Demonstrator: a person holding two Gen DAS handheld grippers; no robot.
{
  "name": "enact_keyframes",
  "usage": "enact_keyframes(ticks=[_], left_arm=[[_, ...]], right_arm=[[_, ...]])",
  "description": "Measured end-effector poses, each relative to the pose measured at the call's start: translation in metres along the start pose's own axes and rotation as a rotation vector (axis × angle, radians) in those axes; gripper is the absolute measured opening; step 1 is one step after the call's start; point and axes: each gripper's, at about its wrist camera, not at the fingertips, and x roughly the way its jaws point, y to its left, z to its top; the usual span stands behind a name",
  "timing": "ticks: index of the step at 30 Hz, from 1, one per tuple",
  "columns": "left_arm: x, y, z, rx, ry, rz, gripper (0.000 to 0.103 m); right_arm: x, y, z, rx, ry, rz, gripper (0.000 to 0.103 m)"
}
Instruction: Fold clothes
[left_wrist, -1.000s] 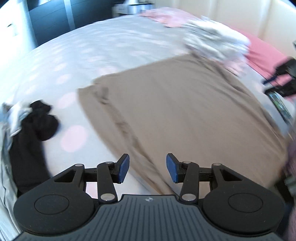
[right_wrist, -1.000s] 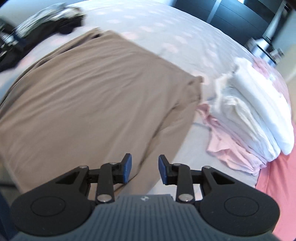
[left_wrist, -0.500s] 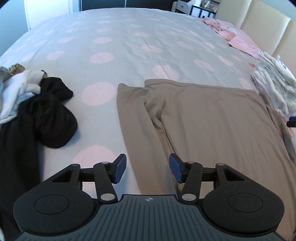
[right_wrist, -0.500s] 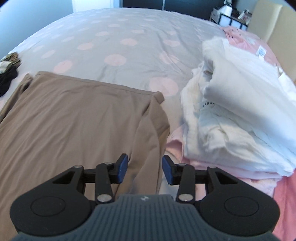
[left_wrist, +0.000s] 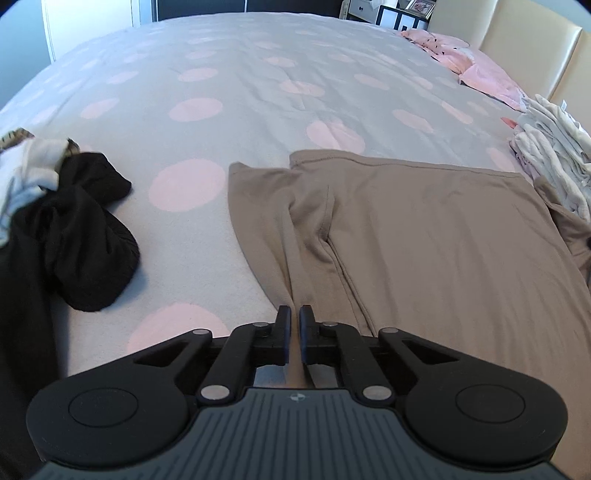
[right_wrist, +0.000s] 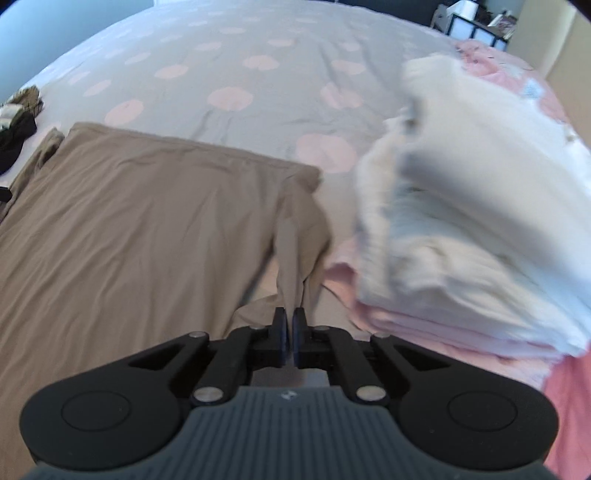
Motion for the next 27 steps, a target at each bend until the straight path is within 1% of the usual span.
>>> enact_keyframes(ticks=[6,12,15,19,23,27], left_arm=[[-0.027,0.002,0.001,-0.013,-0.050,0.038,0.002],[-0.073,0.012,-0.009,-0.048,-0.121,0.101,0.002],[-0.096,0.023,-0.020,-0.082,-0.146,0.148,0.002],[-0.126,0.042,-0.039,-0.130,-0.169,0.213,0.002],[-0.153,0.057,-0.058,-0.153,-0.178,0.285,0.002],[-0.177,0.076,-0.081,-0.181,-0.174,0.359,0.002]], right_arm=[[-0.048,-0.030,-0.034,0.064,-0.021,-0.064,0.004],[-0.083,-0.068,-0.071,0.168,-0.001,-0.156,0.004],[-0.087,-0.085,-0.089,0.204,0.032,-0.226,0.004],[-0.082,-0.105,-0.112,0.251,0.110,-0.307,0.004],[-0.076,-0.120,-0.130,0.300,0.172,-0.345,0.004],[-0.077,-0.124,-0.139,0.293,0.206,-0.396,0.004]])
